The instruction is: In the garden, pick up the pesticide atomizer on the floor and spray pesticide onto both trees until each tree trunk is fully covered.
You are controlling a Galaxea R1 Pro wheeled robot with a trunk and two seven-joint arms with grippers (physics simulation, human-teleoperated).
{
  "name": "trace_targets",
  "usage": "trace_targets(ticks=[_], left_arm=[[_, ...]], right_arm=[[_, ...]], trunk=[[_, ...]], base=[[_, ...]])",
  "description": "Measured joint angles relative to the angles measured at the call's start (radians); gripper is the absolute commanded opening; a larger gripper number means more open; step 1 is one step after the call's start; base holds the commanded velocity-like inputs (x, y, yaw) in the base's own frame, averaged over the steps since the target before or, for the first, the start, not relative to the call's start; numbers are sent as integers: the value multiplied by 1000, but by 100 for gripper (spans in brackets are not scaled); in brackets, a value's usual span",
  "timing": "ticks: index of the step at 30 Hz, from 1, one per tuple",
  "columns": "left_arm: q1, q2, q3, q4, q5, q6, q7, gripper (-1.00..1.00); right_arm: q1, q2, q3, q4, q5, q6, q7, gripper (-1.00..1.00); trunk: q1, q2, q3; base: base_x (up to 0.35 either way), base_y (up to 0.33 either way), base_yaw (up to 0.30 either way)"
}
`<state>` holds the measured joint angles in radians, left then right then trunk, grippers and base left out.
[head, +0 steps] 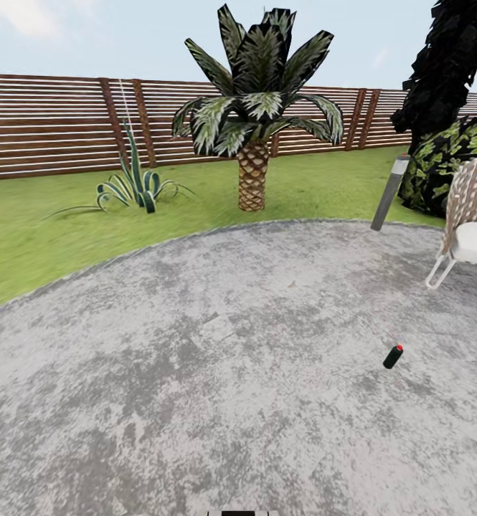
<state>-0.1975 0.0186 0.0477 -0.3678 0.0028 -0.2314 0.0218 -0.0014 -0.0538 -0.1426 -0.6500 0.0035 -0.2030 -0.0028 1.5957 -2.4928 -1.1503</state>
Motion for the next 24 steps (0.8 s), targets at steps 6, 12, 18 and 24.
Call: trace_targets(ticks=[6,12,18,24], left_arm=[[0,1,0,-1,0,0,0,100],[0,1,0,-1,0,0,0,100],[0,0,0,-1,0,0,0,100],[0,0,0,-1,0,0,0,100]], right_arm=[[0,0,-1,-1,-1,0,-1,100],[0,1,-1,0,-1,0,-1,100],[0,1,-1,0,-1,0,-1,100],[0,2,-1,-1,-1,0,-1,100]], trunk=[[0,0,0],[0,0,0],[0,0,0],[0,0,0]], base=[[317,-49,-3],[328,-7,-154],[331,-21,-203],[294,-132,-13]])
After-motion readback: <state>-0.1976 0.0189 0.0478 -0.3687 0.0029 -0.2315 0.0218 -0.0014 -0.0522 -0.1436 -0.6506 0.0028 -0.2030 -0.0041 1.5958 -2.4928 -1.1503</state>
